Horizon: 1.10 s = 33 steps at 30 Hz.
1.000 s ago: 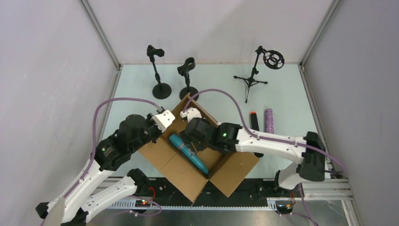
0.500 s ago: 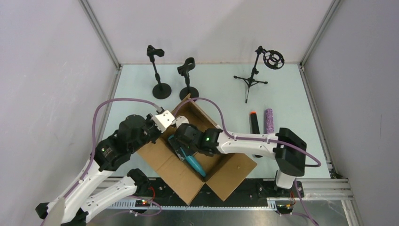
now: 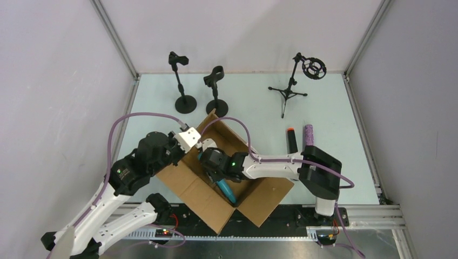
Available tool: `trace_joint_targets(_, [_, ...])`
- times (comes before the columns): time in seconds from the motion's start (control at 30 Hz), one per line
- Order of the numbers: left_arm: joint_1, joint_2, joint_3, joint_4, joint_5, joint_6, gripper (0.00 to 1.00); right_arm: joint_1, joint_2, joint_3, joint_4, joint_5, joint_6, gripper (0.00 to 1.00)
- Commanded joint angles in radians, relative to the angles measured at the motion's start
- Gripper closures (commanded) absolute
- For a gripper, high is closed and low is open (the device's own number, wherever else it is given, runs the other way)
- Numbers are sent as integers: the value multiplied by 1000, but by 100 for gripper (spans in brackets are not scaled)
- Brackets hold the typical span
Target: Attach the microphones to the stand
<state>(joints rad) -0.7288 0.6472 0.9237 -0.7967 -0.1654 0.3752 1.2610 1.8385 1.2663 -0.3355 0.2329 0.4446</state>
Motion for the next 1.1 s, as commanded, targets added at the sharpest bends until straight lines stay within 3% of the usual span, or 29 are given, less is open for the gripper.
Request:
trace_joint_targets(0.0, [-8, -16, 12, 67, 29, 42, 100, 27, -16, -34, 21, 35, 15, 71])
trace_joint_targets(0.1, [-8, -20, 4, 66, 19, 49, 100, 39, -81, -45, 11, 82, -3, 90])
trace_joint_targets(0.3, [-8, -12, -6, 68, -28, 58, 100, 57, -291, -50, -39, 145, -49, 98])
trace_joint_targets(0.53, [9, 44, 43, 66, -76, -3, 100, 57, -603, 34, -211, 180, -68, 100])
trace_joint_targets(0.77, [70, 68, 274, 65, -26, -47, 100, -46, -920, 83, -412, 327, -16, 99])
trace_joint_targets(0.97, [82, 31, 450, 66, -41, -29, 100, -172, -984, 83, -583, 373, 61, 99])
trace_joint_targets(1.07, [82, 23, 529, 64, -118, -11, 100, -241, -969, 73, -626, 348, 86, 100])
